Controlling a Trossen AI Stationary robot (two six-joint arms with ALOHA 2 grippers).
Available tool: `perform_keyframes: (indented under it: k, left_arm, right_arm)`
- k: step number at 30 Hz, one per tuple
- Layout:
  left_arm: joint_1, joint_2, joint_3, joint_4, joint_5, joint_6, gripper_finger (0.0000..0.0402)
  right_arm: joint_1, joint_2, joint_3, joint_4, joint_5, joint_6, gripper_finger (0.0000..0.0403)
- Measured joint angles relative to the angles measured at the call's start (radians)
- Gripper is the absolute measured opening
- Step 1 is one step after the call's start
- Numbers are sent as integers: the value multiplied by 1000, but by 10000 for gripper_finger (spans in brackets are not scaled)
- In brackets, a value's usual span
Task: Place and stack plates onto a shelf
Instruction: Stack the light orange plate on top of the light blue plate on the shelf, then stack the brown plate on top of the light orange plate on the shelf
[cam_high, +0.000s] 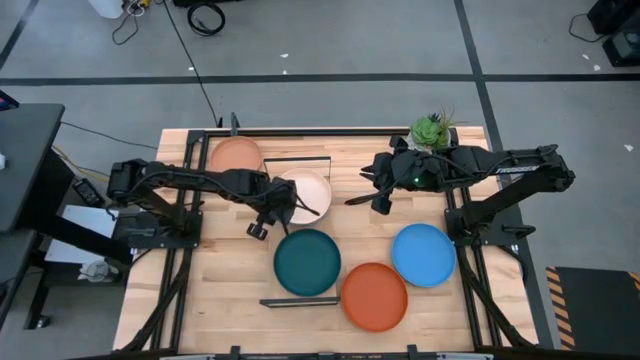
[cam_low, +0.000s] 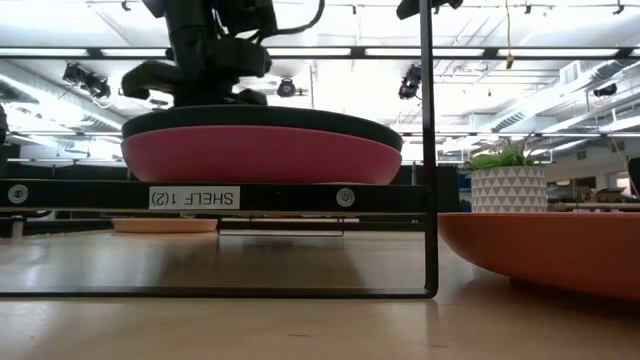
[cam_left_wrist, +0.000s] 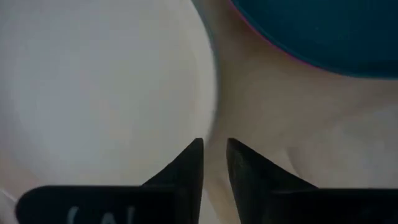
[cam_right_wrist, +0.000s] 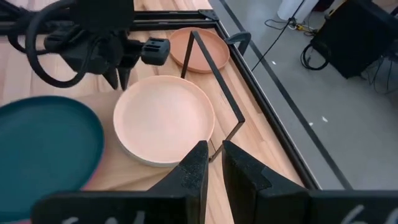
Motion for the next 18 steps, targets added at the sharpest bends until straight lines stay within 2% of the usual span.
perform_keyframes:
  k: [5, 13, 18]
  left_arm:
    - [-34, -29, 1, -36, 3, -103, 88]
    - [-40, -133, 2, -81, -1, -411, 78]
    - [-39, -183, -1, -191, -64, -580, 70]
  right_arm:
    - [-27, 0, 0, 0, 20, -82, 52]
    - [-90, 0, 0, 12, 30, -156, 52]
    - [-129, 0, 0, 28, 30, -166, 52]
